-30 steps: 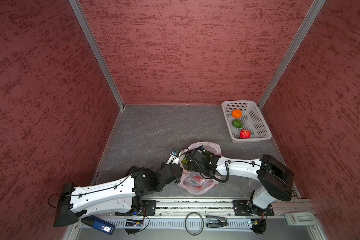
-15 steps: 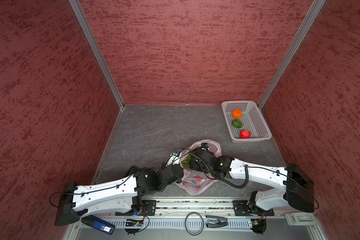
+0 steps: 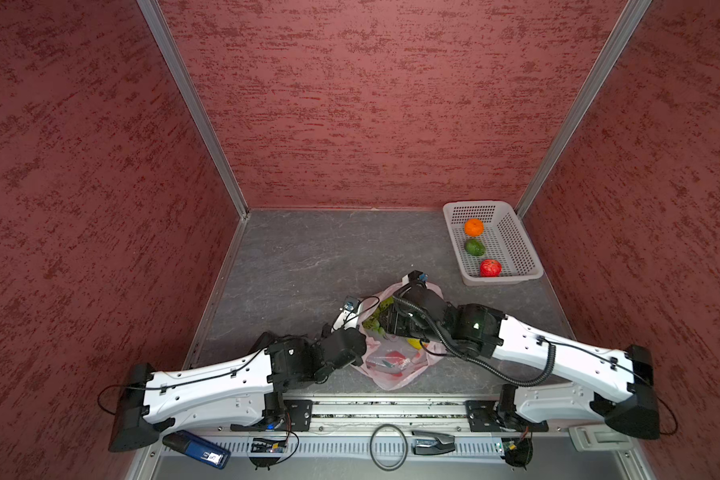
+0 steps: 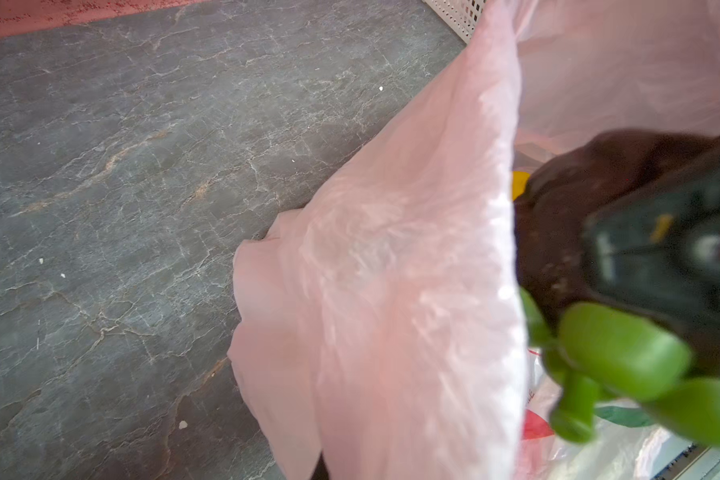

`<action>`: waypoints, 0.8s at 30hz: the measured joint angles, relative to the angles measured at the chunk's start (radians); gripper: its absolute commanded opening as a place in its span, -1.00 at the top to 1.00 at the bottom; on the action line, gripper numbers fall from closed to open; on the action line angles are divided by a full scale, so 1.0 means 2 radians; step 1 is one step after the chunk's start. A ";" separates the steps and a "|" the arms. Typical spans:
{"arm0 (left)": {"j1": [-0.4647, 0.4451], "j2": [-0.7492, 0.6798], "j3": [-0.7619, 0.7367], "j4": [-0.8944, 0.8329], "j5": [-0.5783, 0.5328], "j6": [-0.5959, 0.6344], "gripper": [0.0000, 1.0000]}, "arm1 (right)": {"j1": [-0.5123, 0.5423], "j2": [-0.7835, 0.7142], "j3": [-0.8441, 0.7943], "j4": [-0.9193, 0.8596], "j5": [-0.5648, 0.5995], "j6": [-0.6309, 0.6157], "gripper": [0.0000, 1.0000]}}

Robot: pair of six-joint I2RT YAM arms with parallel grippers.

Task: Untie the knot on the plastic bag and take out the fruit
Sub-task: 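Lift the mangosteen out of the bag and carry it to the white basket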

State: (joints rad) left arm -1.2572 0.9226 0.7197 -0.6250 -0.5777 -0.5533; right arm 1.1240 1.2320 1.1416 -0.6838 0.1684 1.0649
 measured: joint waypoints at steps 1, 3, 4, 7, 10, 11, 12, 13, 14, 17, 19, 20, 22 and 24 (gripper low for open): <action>0.000 0.000 0.001 -0.001 0.000 0.000 1.00 | 0.000 -0.004 0.009 -0.006 0.001 -0.002 0.22; 0.000 0.000 0.001 -0.002 0.000 0.000 1.00 | 0.000 -0.012 0.025 -0.018 0.003 -0.006 0.22; 0.000 0.000 0.001 -0.002 0.000 0.000 1.00 | -0.001 -0.016 0.032 -0.023 0.006 -0.008 0.22; 0.000 0.000 0.002 -0.002 0.000 0.000 1.00 | -0.012 -0.031 0.048 -0.035 0.010 -0.015 0.22; 0.000 0.000 0.003 -0.002 0.000 0.000 1.00 | -0.038 -0.043 0.062 -0.044 0.011 -0.027 0.22; 0.000 0.000 0.004 -0.002 0.000 0.000 1.00 | -0.052 -0.047 0.067 -0.047 0.011 -0.032 0.22; 0.000 0.000 0.004 -0.002 0.000 0.000 1.00 | -0.064 -0.049 0.071 -0.049 0.011 -0.037 0.22; 0.000 0.000 0.004 -0.002 0.000 0.000 1.00 | -0.080 -0.053 0.076 -0.050 0.011 -0.043 0.22; 0.000 0.000 0.005 -0.002 0.000 0.000 1.00 | -0.098 -0.056 0.080 -0.052 0.010 -0.050 0.22; -0.003 0.001 0.009 -0.002 0.000 0.000 1.00 | -0.155 -0.066 0.085 -0.054 0.008 -0.072 0.22; -0.006 0.004 0.014 -0.002 0.000 0.000 1.00 | -0.195 -0.072 0.085 -0.055 0.005 -0.087 0.22; -0.008 0.006 0.016 -0.001 0.000 0.000 1.00 | -0.220 -0.074 0.084 -0.054 0.001 -0.096 0.22; -0.012 0.009 0.019 -0.002 0.000 0.000 1.00 | -0.267 -0.076 0.079 -0.049 -0.007 -0.111 0.22; -0.017 0.012 0.024 -0.002 0.000 0.000 1.00 | -0.313 -0.078 0.064 -0.037 -0.017 -0.126 0.22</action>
State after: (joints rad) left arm -1.2907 0.9459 0.7681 -0.6285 -0.5785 -0.5533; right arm 0.4976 1.0767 1.2694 -0.7574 0.1345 0.8124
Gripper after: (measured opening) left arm 0.045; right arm 0.576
